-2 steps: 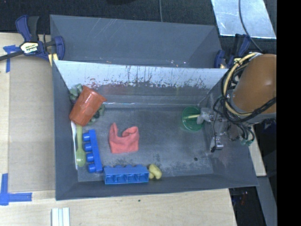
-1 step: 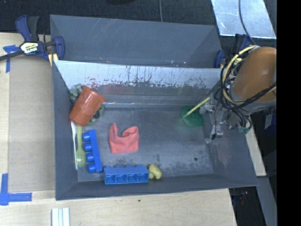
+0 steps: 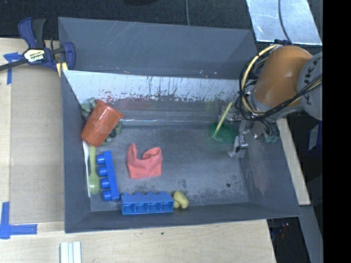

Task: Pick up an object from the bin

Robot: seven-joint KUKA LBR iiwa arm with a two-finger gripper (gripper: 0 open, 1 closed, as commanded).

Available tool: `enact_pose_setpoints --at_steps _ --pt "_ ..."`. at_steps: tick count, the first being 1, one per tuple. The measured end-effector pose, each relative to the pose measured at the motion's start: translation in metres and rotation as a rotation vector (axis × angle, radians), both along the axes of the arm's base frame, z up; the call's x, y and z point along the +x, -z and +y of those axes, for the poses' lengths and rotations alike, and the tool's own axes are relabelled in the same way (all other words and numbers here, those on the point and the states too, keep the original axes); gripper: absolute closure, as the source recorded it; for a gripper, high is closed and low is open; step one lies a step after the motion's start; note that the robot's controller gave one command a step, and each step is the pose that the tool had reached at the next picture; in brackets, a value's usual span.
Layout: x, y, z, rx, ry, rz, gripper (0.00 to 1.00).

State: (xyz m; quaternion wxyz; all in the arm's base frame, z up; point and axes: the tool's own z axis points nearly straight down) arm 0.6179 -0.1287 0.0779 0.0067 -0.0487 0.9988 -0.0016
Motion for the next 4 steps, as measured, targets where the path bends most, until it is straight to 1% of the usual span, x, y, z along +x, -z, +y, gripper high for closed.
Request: enact_pose_setpoints --at_steps 1,2,3,4 --pt "0.016 0.009 0.005 0.006 0.089 0.026 0.0" --pt "0.004 0.008 0.004 0.002 0.082 0.008 0.0" --pt "-0.016 0.007 0.062 0.007 0.224 0.015 0.0" --pt "-0.018 0.007 0.07 0.0 0.131 0.003 0.0"
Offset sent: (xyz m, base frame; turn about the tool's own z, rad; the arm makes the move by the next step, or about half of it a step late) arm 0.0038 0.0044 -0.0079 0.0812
